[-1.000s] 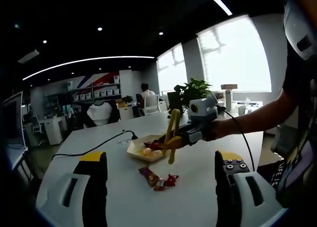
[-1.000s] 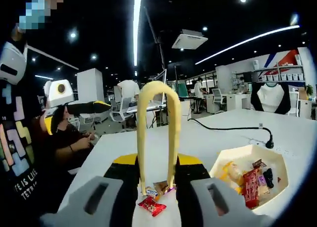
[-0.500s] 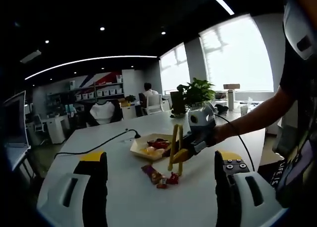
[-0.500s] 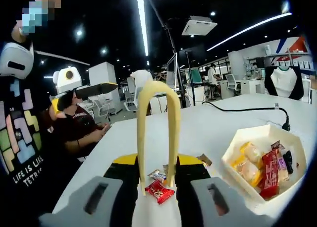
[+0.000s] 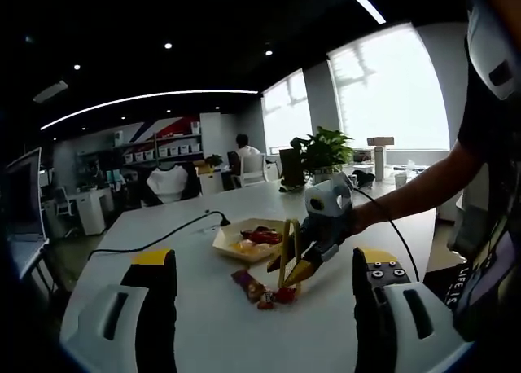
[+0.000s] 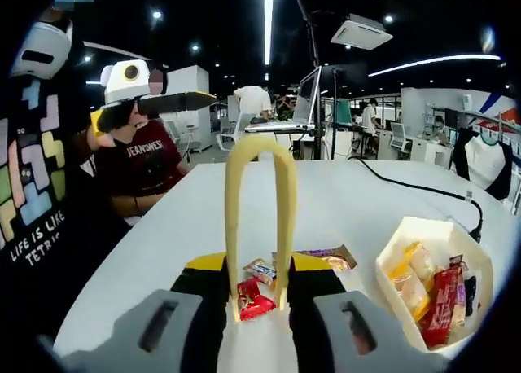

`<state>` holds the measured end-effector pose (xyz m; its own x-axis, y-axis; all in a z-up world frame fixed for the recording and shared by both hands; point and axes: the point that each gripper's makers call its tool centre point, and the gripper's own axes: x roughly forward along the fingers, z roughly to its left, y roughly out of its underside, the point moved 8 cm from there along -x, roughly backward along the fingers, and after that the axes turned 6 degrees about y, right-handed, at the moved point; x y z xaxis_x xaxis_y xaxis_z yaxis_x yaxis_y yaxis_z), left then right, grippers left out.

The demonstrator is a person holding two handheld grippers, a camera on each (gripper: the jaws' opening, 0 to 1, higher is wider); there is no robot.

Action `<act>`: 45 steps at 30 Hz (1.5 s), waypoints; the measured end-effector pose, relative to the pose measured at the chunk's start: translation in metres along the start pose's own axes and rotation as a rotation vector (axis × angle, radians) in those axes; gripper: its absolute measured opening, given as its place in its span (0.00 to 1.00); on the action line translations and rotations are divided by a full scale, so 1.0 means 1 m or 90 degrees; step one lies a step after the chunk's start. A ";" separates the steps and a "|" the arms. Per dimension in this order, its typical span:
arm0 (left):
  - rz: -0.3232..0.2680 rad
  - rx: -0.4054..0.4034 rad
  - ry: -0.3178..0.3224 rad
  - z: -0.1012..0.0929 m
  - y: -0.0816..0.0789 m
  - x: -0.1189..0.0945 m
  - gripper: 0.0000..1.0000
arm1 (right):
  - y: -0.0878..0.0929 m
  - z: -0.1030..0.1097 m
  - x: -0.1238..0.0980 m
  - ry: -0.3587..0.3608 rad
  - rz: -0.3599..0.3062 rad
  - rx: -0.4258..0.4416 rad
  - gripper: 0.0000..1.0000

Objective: Place the target food into the container with the food tongs after gripping and lifting it, then release it inside without dropping or visibly crushing the food.

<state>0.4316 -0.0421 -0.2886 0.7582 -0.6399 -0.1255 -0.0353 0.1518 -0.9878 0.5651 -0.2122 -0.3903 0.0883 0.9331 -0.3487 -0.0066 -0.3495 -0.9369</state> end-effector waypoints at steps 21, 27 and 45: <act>0.000 -0.002 0.005 0.000 0.000 0.003 0.95 | -0.006 0.009 0.011 0.016 0.049 -0.002 0.19; 0.002 0.002 0.005 0.000 -0.001 0.002 0.95 | -0.002 0.010 0.007 0.039 0.019 0.071 0.17; -0.010 0.002 0.011 -0.002 -0.006 -0.001 0.93 | -0.030 -0.021 -0.053 0.194 -0.110 0.114 0.18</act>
<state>0.4293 -0.0439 -0.2825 0.7468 -0.6558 -0.1109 -0.0205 0.1439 -0.9894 0.5818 -0.2528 -0.3432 0.3946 0.8995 -0.1875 -0.1365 -0.1445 -0.9801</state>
